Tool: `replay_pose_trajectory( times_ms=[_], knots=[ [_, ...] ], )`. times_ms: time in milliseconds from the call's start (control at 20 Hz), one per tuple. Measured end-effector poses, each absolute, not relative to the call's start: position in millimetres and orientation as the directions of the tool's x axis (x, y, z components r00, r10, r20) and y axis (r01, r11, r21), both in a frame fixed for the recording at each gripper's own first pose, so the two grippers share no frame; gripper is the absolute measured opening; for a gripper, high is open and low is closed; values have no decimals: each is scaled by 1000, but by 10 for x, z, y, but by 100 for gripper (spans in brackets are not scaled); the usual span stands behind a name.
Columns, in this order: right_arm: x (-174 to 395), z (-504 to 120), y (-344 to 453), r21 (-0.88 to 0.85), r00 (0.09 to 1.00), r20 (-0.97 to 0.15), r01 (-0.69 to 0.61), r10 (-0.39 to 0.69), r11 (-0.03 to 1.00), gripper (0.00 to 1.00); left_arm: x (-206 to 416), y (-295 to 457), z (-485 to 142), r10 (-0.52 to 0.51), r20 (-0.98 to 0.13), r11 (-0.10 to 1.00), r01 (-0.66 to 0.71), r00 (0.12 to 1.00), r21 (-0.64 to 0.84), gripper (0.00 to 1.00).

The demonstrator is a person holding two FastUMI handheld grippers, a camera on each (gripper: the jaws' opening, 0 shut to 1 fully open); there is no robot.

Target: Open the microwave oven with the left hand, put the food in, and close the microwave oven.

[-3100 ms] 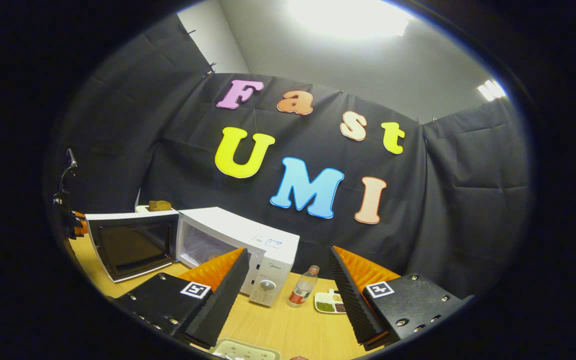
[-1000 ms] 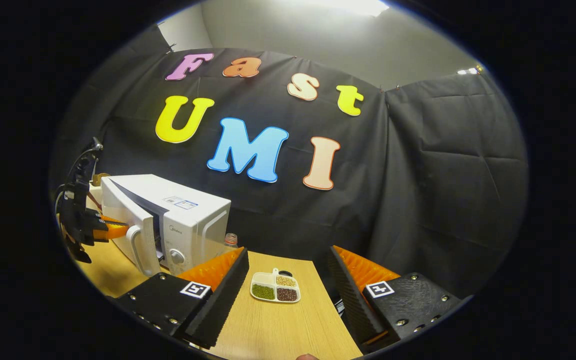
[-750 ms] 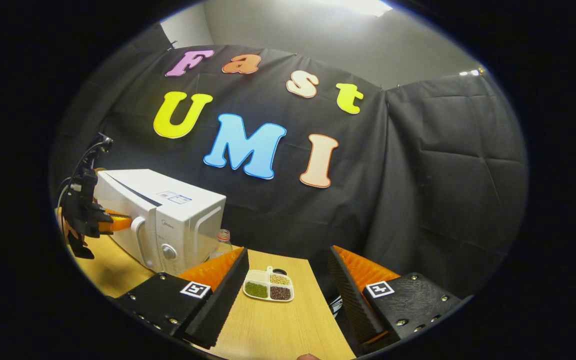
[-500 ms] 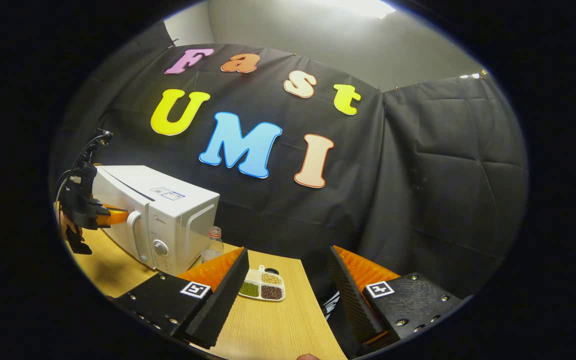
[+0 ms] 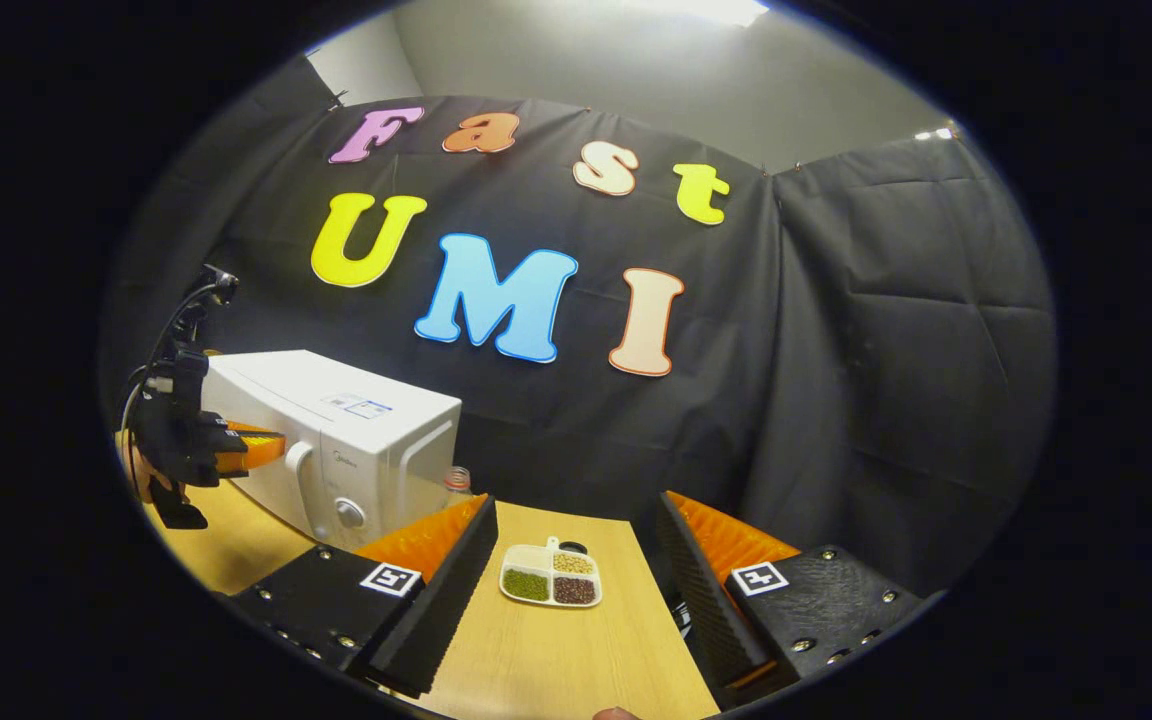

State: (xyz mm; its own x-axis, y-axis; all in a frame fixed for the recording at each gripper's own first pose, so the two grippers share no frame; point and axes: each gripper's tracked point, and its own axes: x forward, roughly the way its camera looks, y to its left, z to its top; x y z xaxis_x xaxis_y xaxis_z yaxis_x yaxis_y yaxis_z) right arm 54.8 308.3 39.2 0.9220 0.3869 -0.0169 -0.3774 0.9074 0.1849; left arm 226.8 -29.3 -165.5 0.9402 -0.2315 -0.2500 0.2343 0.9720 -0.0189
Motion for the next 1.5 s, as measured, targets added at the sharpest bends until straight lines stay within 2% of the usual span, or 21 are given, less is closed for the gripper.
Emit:
replay_pose_trajectory(
  times_ms=[100,150,200,650,800,950,1100,1500],
  knots=[
    [469,504,3234,198,911,3,-404,412,893,97,2062,-246,-1409,-248,-215,968,251,945,-16,10],
    [417,559,3307,203,905,12,-418,425,885,97,1947,-190,-1312,-248,-202,968,250,947,-16,6],
    [355,602,3376,206,899,21,-431,437,878,97,1840,-133,-1219,-247,-190,968,248,950,-20,9],
    [-134,1071,3910,264,860,108,-509,499,819,97,964,658,-470,-139,-79,989,135,987,-52,11],
    [-282,1184,4035,290,852,130,-523,508,802,97,693,827,-367,-113,-59,992,110,992,-57,29],
    [-406,1264,4106,306,846,149,-532,512,790,97,535,1017,-341,-60,-52,997,57,997,-48,98],
    [-498,1319,4147,320,840,158,-542,520,777,97,429,1139,-328,-19,-48,999,17,999,-37,96],
    [-557,1382,4089,298,848,154,-530,508,794,97,407,1299,-261,24,-7,999,-25,1000,-32,96]
  ],
)
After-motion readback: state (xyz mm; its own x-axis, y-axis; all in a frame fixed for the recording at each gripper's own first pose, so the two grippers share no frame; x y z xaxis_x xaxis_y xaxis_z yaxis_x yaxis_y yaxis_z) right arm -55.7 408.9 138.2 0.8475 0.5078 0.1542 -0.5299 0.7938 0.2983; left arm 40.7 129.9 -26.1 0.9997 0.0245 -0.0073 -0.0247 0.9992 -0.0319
